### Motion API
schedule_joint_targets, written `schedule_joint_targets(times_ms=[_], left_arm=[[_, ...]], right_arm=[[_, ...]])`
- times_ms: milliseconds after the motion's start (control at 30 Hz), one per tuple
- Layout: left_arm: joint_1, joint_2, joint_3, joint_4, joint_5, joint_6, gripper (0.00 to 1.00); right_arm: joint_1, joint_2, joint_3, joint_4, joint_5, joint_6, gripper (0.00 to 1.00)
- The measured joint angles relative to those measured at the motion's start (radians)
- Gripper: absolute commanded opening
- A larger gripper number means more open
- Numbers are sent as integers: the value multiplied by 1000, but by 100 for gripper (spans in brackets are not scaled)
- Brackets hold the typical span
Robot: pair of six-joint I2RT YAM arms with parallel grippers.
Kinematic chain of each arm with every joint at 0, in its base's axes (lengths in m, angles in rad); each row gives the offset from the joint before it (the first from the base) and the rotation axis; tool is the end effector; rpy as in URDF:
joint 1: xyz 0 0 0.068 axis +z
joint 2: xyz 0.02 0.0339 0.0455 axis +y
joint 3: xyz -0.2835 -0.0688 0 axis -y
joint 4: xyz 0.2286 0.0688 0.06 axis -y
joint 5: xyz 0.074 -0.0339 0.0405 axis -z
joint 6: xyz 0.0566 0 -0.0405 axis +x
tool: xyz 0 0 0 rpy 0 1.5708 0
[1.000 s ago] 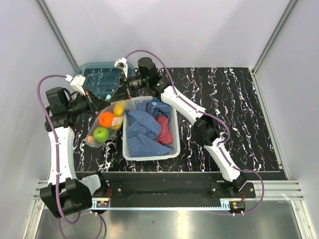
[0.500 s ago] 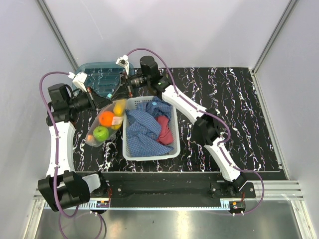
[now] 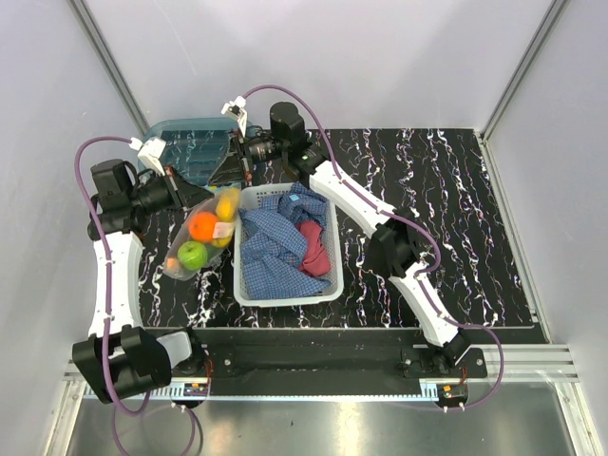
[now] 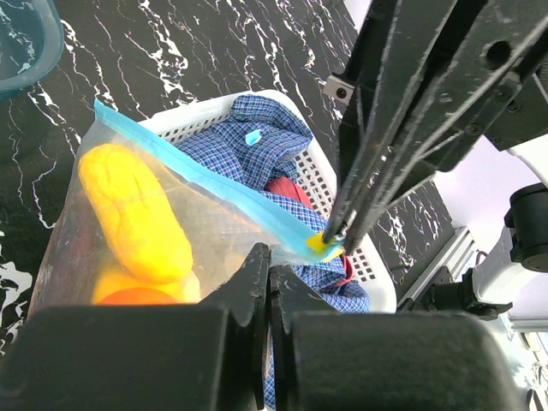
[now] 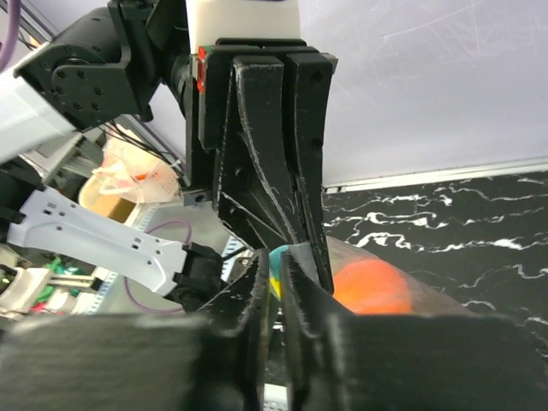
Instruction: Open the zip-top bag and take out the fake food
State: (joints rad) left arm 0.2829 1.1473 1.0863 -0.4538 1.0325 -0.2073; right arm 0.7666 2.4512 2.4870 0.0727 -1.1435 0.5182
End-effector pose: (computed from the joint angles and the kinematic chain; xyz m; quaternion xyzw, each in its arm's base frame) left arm 0.2296 0.0161 0.3672 0.0590 0.7891 -0.4095 0.4539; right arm 0.3689 0.4268 0.3727 -0.4693 0.5073 0.6643 0.2848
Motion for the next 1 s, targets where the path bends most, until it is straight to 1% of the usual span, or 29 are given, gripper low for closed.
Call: schedule_joint_targets(times_ms=[100, 133, 200, 333, 533, 633, 700, 800, 900, 1000], left_arm=[[0, 0, 0, 3, 1, -3, 0], [0, 0, 0, 5, 1, -4, 0], [0, 0, 0, 8, 2, -4, 0], [0, 0, 0, 8, 4, -7, 0], [0, 0, 0, 8, 10, -10, 0], [0, 0, 0, 9, 12, -12, 0], [0, 0, 0, 13, 12, -15, 0], [0, 0, 0, 18, 14, -21, 0], [0, 0, 0, 23, 17, -26, 0], [0, 0, 0, 25, 19, -29, 0]], right_arm=[[0, 0, 0, 12, 0, 7, 44], [0, 0, 0, 13, 0, 6, 50], [0, 0, 0, 13, 1, 6, 51], [0, 0, 0, 13, 1, 3, 47], [0, 0, -1, 13, 1, 3, 39], [0, 0, -2, 13, 1, 3, 40], [0, 0, -3, 13, 1, 3, 47], [0, 0, -11, 13, 1, 1, 47], [0, 0, -27, 12, 1, -2, 46], [0, 0, -32, 13, 1, -3, 39]])
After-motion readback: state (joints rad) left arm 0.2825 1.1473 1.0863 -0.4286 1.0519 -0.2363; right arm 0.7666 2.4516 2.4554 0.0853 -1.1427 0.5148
